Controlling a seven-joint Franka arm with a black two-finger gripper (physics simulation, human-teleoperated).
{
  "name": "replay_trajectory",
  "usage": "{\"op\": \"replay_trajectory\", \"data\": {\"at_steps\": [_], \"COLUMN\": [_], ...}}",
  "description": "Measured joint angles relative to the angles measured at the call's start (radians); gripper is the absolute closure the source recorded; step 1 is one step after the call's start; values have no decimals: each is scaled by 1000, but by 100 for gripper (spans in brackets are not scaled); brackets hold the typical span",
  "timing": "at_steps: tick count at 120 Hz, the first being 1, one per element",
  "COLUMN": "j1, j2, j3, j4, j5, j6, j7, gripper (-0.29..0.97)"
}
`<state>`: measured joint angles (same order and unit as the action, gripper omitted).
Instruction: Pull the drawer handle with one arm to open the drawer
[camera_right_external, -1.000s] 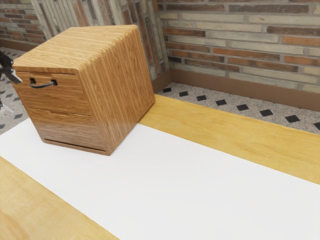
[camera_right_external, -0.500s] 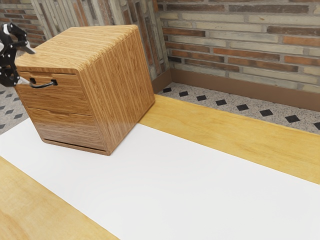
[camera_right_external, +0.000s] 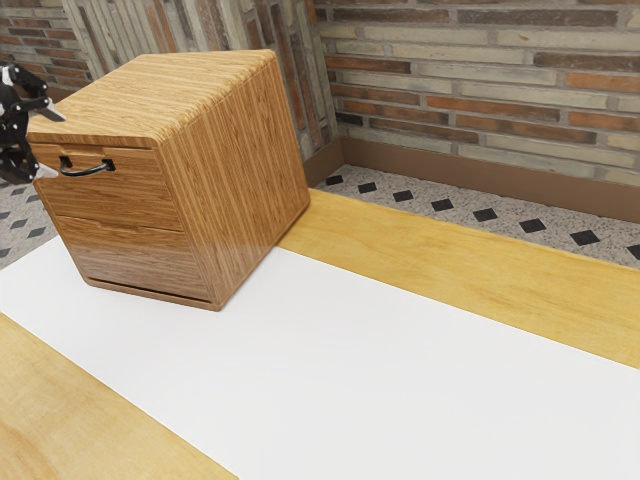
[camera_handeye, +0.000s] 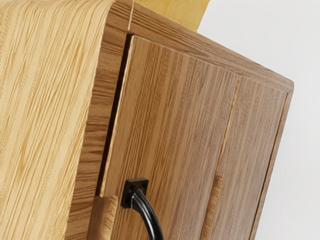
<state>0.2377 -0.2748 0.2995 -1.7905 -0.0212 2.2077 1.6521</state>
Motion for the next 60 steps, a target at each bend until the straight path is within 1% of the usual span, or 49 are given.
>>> {"op": "replay_trajectory", "data": {"at_steps": [19, 40, 60], "j1": [1, 0, 0], "j2": [30, 93, 82], "j3": [15, 28, 44], "j4": [1, 1, -10], "j5": [-31, -67, -77], "j6": [38, 71, 88], "j7": [10, 19, 26], "gripper": [7, 7, 7]}}
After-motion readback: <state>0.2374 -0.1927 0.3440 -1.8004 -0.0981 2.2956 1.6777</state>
